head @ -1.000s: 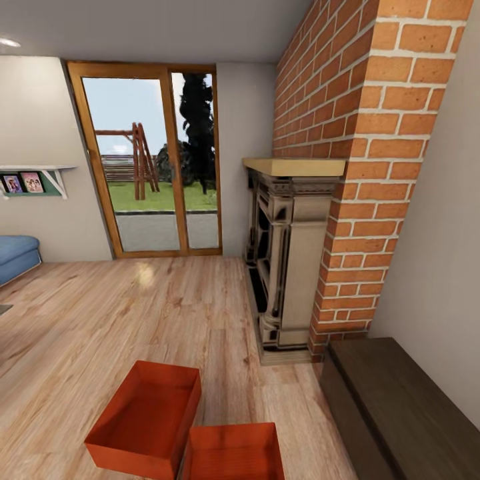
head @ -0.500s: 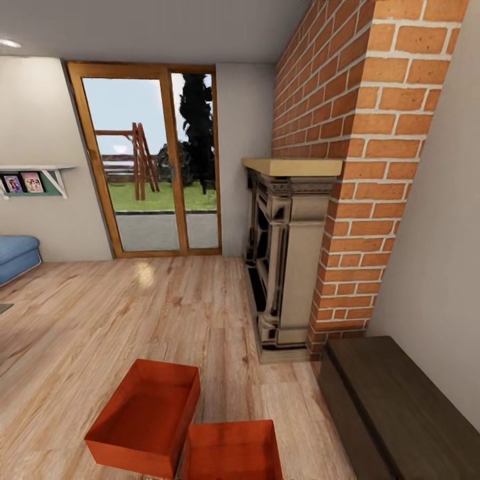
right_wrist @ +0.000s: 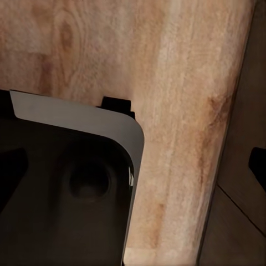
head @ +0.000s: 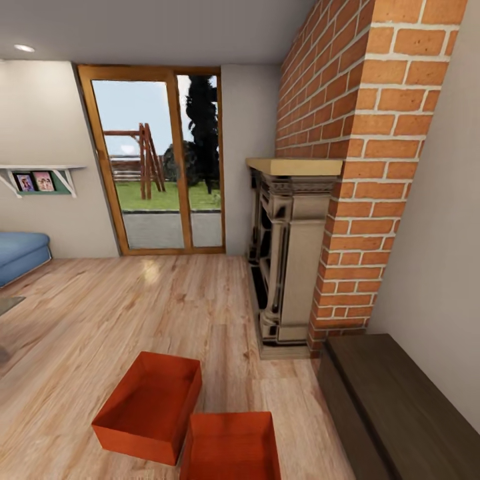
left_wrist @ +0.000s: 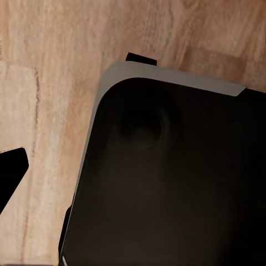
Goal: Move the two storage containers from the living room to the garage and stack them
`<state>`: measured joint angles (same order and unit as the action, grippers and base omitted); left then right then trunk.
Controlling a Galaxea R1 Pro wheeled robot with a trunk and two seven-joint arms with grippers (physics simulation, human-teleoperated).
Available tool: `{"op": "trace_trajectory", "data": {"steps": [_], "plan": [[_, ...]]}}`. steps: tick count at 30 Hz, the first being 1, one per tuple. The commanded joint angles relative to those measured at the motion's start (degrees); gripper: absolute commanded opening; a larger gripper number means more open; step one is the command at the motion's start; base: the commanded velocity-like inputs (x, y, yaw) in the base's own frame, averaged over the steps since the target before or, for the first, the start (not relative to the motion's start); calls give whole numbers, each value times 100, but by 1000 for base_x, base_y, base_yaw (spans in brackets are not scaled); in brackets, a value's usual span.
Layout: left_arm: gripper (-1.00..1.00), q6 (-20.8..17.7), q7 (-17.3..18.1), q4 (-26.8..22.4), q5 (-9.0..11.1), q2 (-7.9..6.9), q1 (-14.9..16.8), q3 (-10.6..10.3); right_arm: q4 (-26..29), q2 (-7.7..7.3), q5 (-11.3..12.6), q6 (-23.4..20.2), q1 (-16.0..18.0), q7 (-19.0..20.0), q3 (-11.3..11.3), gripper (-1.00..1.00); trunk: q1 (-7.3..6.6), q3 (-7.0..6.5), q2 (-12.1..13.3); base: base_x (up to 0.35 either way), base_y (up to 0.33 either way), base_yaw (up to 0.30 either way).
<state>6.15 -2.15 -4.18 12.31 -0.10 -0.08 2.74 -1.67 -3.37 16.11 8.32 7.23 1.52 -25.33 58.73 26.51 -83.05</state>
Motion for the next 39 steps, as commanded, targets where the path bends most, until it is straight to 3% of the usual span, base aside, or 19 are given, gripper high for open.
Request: {"op": "trace_trajectory", "data": {"steps": [1,39], "plan": [[100,9,-5,-5,8,2,-1,25,-18,2,58,35,7,16,-49,100,0,5,-3,-1,-1,256],[100,1,-5,-4,9,-7,-1,16,-18,17,50,11,7,24,-59,100,0,5,-3,0,0,35]]}}
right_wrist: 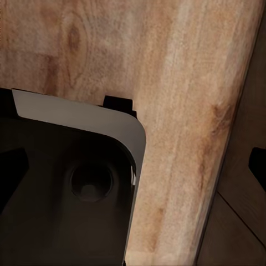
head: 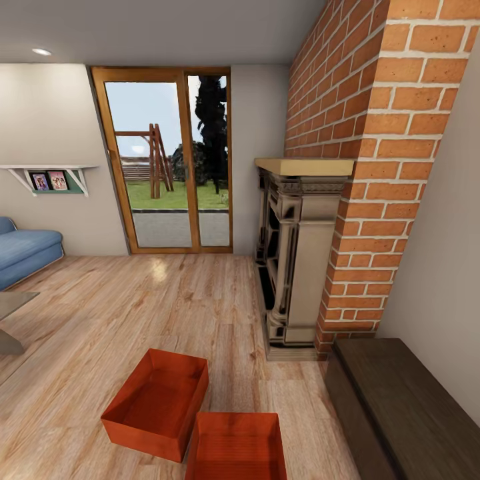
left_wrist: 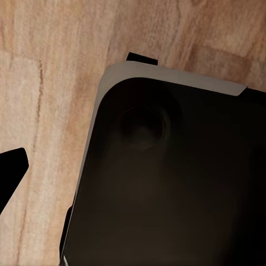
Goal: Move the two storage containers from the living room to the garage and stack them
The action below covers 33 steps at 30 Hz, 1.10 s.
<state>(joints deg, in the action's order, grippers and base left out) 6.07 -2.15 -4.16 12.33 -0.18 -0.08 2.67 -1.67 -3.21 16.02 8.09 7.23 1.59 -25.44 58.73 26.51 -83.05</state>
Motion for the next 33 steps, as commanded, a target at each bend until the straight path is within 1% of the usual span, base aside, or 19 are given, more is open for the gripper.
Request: {"op": "trace_trajectory", "data": {"steps": [1,9,26,33], "plan": [[100,9,-5,-6,7,1,-1,24,-18,3,59,27,7,17,-48,100,0,5,-3,0,0,0],[100,8,-5,-6,6,4,-1,25,-17,-5,39,32,7,16,-64,100,0,24,-3,0,0,0],[100,8,-1,-6,6,1,-1,23,-18,-39,-108,28,7,95,-72,100,0,176,-3,0,0,0],[100,8,18,-10,5,4,-1,8,-18,-56,-153,19,7,12,-62,100,0,241,-3,0,0,0]]}}
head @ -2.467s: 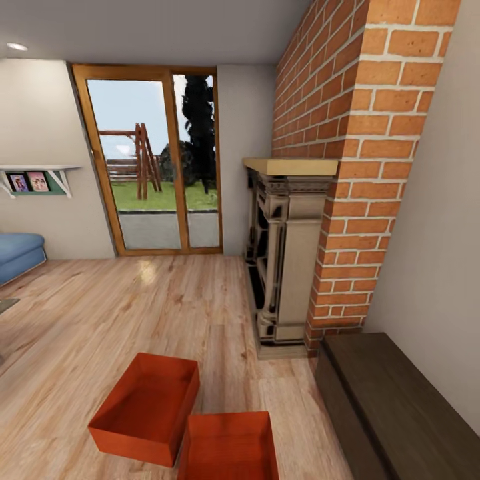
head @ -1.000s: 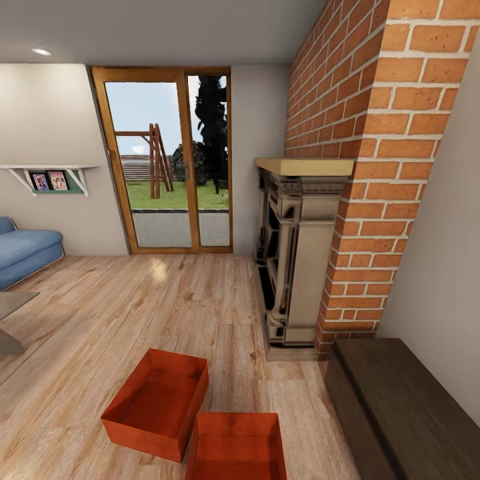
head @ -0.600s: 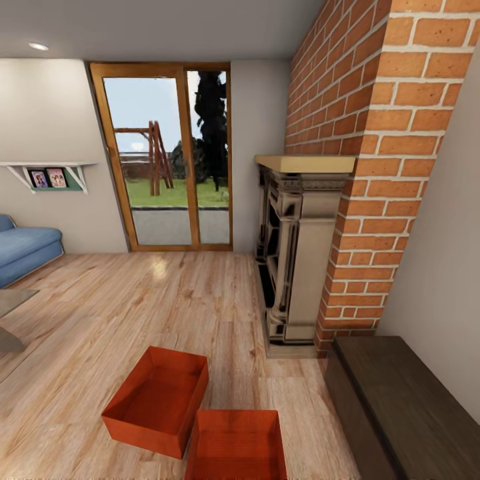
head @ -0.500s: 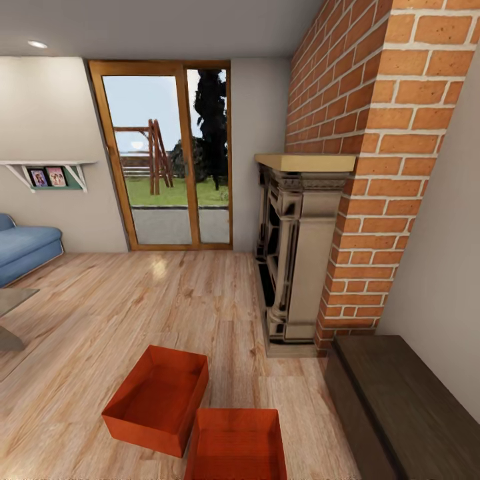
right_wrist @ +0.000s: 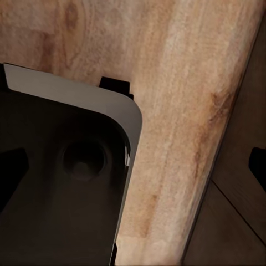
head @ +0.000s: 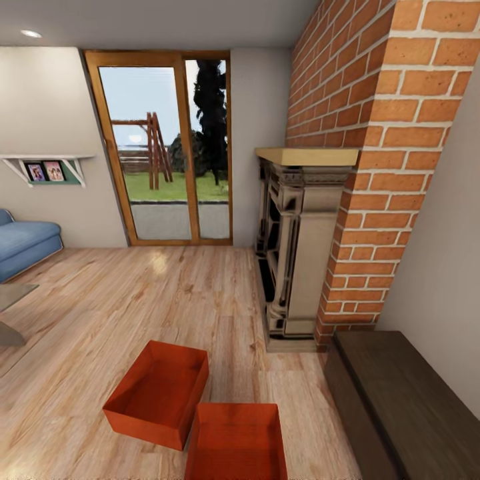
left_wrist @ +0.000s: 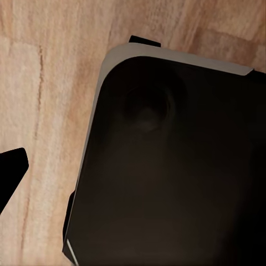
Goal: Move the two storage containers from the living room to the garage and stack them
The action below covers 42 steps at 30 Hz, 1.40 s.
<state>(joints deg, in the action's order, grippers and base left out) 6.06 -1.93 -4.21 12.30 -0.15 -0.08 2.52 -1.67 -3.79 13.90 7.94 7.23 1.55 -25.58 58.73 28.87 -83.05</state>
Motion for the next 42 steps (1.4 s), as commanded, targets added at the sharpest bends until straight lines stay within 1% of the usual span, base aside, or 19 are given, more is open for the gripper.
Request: {"op": "trace_trajectory", "data": {"steps": [1,42], "plan": [[100,11,0,-7,5,3,-1,22,-18,5,54,33,7,13,-50,100,0,14,-3,0,0,0],[100,15,17,-11,-2,6,-1,20,-17,7,57,31,7,-3,-48,100,0,392,-3,4,14,0]]}}
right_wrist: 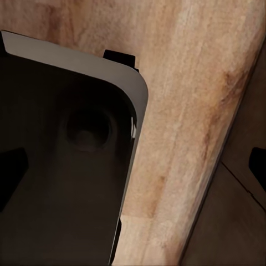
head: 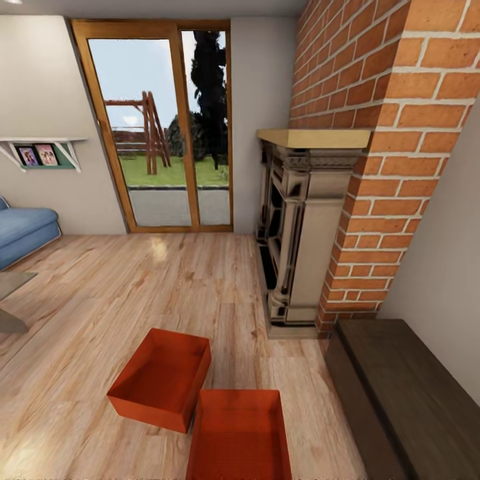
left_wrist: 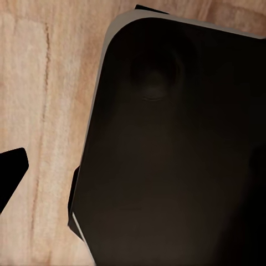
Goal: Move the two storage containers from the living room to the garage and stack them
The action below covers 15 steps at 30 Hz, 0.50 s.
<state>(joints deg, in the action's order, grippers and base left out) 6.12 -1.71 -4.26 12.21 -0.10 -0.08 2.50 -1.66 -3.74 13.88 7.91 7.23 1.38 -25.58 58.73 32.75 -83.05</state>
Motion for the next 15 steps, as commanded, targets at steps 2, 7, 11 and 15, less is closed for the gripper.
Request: {"op": "trace_trajectory", "data": {"steps": [2,7,11,15], "plan": [[100,9,-5,-5,8,1,-1,22,-18,-1,61,35,6,17,-46,100,0,23,-2,0,0,0],[100,11,-5,-4,6,1,-1,22,-19,-6,62,43,6,19,-44,100,0,69,-2,0,0,0],[100,12,-5,-4,6,1,-1,26,-19,-12,62,50,6,20,-44,100,0,106,-2,0,0,0],[100,12,-5,-4,6,1,-1,32,-19,-5,53,54,6,20,-44,100,0,143,-2,0,0,0]]}}
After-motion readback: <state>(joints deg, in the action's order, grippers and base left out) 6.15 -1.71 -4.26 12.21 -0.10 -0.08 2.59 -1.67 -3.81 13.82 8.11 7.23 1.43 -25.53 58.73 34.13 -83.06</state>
